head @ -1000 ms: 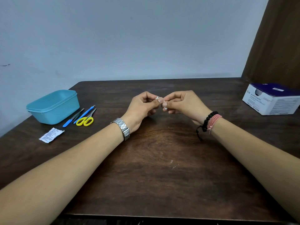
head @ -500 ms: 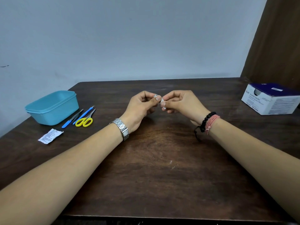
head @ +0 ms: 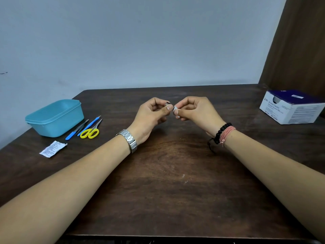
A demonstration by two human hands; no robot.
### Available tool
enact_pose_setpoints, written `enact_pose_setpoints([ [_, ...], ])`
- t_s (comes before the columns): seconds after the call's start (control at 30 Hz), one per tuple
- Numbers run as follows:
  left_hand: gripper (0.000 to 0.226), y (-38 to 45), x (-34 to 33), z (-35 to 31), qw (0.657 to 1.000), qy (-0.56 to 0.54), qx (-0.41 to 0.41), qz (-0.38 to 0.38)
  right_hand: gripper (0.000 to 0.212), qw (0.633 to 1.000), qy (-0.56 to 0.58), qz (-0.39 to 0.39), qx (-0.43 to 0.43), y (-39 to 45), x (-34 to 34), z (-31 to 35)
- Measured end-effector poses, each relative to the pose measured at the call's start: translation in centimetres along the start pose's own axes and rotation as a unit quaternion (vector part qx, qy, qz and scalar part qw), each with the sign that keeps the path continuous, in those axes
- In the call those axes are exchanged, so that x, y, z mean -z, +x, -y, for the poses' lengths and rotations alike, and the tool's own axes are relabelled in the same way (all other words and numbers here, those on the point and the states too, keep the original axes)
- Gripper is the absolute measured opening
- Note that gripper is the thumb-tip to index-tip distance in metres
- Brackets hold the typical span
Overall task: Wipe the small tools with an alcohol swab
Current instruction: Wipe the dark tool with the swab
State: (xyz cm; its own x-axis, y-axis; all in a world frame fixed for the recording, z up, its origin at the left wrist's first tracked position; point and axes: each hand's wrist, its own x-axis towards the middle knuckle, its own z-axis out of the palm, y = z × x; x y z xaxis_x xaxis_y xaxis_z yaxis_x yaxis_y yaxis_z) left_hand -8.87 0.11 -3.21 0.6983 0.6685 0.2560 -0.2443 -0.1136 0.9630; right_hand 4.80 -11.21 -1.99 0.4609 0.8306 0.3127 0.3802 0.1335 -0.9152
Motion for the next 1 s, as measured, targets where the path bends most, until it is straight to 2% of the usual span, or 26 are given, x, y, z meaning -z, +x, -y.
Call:
enact_pose_setpoints([
  [0.1, 0.013, -0.1, -0.2, -0.2, 1.0, -0.009, -0.007, 0.022, 0.006, 0.998, 0.055, 0.003, -0.007, 0.0, -0.1, 0.3],
  [0.2, 0.02, -0.3, -0.1, -0.5, 0.999, -0.019, -0.014, 0.044, 0.013, 0.989, 0.136, 0.015, -0.054, 0.0, 0.0, 0.7],
  [0.3, 0.018, -0.3, -0.1, -0.4, 0.999, -0.014, -0.016, 0.039, 0.011, 0.982, 0.166, 0.037, -0.082, -0.1, 0.1, 0.5],
  [0.4, 0.013, -0.2, -0.1, -0.4, 0.999, -0.039, -0.027, 0.018, 0.004, 0.985, 0.15, 0.018, -0.079, 0.0, 0.2, 0.4],
  [0.5, 0.011, -0.1, 0.0, -0.5, 0.998, -0.054, -0.026, 0.002, 0.009, 0.993, 0.106, -0.029, -0.044, 0.1, 0.4, 0.3],
  [0.7, 0.022, -0.5, -0.9, -0.2, 0.998, -0.044, -0.013, 0.031, 0.008, 0.996, 0.044, -0.055, 0.058, 0.1, -0.1, 0.5],
  [0.87, 0.023, -0.4, -0.6, -0.4, 0.997, -0.08, -0.009, 0.015, 0.003, 0.995, -0.024, -0.05, 0.079, -0.2, -0.7, 0.2],
  [1.0, 0.024, -0.5, -0.8, -0.2, 0.995, -0.086, 0.009, 0.048, 0.006, 0.993, -0.017, -0.085, 0.083, -0.1, -0.5, 0.4],
])
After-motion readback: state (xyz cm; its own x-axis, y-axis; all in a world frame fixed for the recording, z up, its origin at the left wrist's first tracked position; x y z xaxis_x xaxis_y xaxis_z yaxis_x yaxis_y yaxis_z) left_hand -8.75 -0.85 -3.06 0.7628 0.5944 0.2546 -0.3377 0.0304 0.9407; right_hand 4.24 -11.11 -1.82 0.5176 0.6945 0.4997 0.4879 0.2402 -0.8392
